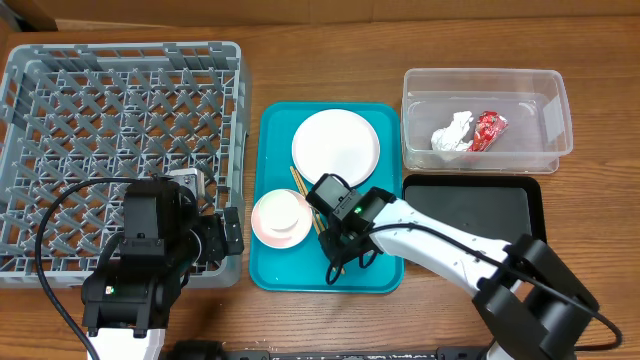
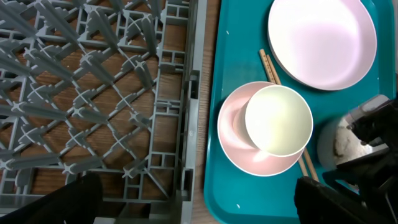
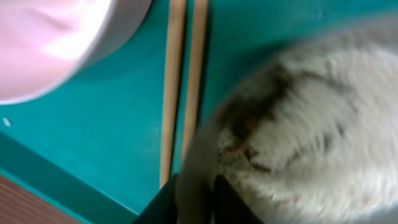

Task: Sort waste into correct bins and load items into the dishwasher
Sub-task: 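Grasp the grey bowl of rice with the right gripper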

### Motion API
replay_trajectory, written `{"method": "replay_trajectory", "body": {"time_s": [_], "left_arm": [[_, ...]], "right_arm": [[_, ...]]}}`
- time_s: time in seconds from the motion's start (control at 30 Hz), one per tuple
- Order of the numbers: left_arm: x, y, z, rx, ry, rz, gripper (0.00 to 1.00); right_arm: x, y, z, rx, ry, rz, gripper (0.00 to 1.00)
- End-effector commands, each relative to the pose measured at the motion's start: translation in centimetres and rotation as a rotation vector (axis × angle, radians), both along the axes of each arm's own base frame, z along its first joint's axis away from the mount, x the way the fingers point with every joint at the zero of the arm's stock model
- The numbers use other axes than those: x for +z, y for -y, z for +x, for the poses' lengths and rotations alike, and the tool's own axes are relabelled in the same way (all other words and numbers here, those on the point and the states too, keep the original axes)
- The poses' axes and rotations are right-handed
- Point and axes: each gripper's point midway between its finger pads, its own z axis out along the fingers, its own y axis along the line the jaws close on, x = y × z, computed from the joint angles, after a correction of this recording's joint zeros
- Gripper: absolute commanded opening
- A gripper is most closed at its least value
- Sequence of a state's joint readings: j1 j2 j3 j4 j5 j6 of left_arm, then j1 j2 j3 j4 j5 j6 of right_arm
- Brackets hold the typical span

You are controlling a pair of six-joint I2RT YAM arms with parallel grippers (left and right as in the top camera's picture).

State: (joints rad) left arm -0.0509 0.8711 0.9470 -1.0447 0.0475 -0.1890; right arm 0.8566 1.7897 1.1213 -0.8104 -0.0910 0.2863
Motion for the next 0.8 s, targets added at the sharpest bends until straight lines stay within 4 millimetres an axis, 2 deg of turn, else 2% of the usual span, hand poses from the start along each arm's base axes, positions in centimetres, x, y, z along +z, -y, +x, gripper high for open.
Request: {"method": "replay_trajectory", "body": {"time_s": [0.0, 0.13, 0.3, 0.4, 0.5, 0.57, 0.67, 0.77], "left_arm": [[0.9, 0.0, 0.3, 0.014, 0.025, -0.006, 1.00], [0.9, 0.0, 0.3, 0.014, 0.025, -0.006, 1.00], [0.9, 0.0, 0.3, 0.014, 0.025, -0.006, 1.00], [0.9, 0.0, 0.3, 0.014, 0.025, -0.006, 1.00], [0.9, 0.0, 0.3, 0.014, 0.025, -0.006, 1.00], [0.9, 0.0, 0.3, 0.014, 0.025, -0.006, 1.00], [0.9, 0.0, 0.3, 0.014, 0.025, -0.006, 1.00], [0.9, 0.0, 0.3, 0.014, 0.025, -0.006, 1.00]], "right_arm": [[-0.3, 0.1, -0.3, 0.000, -0.010, -0.010, 0.06], [0.5, 0.2, 0.0, -0.009, -0.006, -0.027, 0.04], [5.7, 0.2, 2.8, -0.090, 0.068, 0.020, 0.04], [9.0, 1.0, 4.6, -0.185, 0.119, 0.089, 0.04], [12.0, 3.4, 6.6, -0.340, 0.157, 0.155, 0.04], [13.0, 4.9, 7.3, -0.398, 0.151, 0.190, 0.04], [13.7, 6.6, 8.0, -0.470, 0.084, 0.262, 0.04], [13.4, 8.7, 8.3, -0.568, -0.078, 0.399, 0.04]]}}
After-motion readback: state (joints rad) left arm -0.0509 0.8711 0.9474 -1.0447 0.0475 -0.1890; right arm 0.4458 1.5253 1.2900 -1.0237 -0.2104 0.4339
